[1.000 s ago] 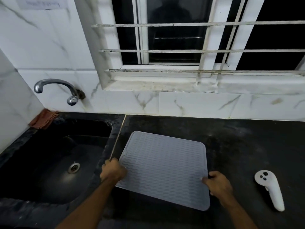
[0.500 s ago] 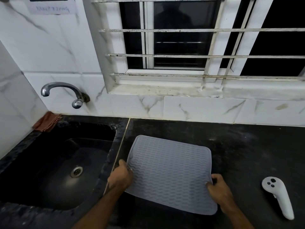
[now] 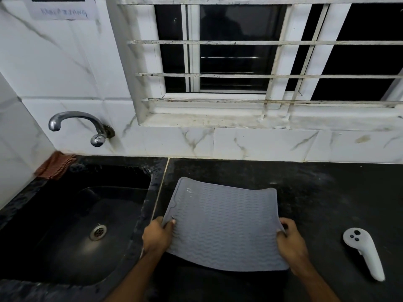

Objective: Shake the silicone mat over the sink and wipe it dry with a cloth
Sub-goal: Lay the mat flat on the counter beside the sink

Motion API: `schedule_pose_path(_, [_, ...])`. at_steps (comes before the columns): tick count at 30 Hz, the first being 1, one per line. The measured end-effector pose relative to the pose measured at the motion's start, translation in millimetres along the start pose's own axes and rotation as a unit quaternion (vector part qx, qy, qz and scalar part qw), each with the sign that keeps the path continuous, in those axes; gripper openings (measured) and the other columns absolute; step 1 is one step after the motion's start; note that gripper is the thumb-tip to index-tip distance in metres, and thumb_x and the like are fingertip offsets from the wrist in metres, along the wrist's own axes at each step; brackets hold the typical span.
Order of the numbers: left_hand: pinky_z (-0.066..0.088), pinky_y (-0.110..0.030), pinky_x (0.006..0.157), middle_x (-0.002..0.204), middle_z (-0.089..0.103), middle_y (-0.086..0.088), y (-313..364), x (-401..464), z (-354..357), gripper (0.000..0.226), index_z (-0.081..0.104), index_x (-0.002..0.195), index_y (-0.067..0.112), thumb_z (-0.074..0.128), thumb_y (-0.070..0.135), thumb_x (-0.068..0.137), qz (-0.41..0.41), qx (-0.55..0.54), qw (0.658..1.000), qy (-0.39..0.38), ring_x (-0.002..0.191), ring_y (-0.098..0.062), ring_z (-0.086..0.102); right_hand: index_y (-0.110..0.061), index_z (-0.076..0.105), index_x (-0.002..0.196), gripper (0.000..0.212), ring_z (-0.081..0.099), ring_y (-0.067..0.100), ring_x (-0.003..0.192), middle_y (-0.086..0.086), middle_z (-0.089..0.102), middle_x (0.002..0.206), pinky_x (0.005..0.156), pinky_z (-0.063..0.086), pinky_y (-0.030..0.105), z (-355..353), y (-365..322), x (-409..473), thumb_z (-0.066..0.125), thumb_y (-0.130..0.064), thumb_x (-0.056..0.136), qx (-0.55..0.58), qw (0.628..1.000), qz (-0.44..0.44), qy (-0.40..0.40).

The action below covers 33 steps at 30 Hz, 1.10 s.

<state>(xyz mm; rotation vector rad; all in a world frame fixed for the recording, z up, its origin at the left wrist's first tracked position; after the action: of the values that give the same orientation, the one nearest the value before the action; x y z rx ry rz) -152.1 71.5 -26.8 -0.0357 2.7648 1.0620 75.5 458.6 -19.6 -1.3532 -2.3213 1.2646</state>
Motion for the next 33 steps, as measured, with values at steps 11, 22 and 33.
schedule_pose_path(11, [0.054,-0.038,0.081,0.098,0.072,-0.012,-54.9,-28.0,2.9,0.032,0.067,0.1,0.016,0.065,0.046,0.091,-0.028,-0.062,0.998,-0.006,0.094,-0.034,0.067,-0.021,0.057,0.119,0.027,0.06,0.029,0.101,0.009,0.065,0.116,0.09,0.048,0.042,17.1,34.4,-10.7,0.054,-0.005,0.097,-0.007,0.999,0.037,-0.032])
schedule_pose_path(22, [0.05,-0.033,0.071,0.091,0.066,0.005,-62.4,-18.2,1.7,0.069,0.059,0.094,0.025,0.045,0.09,0.073,0.0,0.045,0.995,-0.087,0.083,-0.019,0.065,-0.025,0.054,0.123,0.026,0.061,0.025,0.093,0.005,0.066,0.108,0.085,0.049,0.038,5.6,33.1,-14.8,0.057,-0.021,0.097,-0.107,0.992,0.043,-0.049])
schedule_pose_path(33, [0.028,-0.045,0.113,0.158,0.033,-0.004,33.8,-7.2,21.5,0.069,0.033,0.153,0.018,0.032,0.06,0.097,0.195,0.257,0.946,-0.014,0.143,-0.024,0.031,-0.022,0.043,0.146,0.051,0.04,0.028,0.136,0.005,0.04,0.151,0.107,0.042,0.043,36.8,-47.2,-6.0,0.056,-0.032,0.098,-0.219,0.972,-0.082,-0.026])
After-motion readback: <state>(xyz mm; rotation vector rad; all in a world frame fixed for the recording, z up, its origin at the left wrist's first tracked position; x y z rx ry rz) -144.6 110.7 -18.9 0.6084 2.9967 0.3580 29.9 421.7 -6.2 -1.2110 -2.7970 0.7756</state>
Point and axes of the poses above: each hand's wrist, its own x-axis towards the middle knuckle, its own z-axis out of the palm, y = z × x, the point moved 10 cm from there along x, towards the middle knuckle
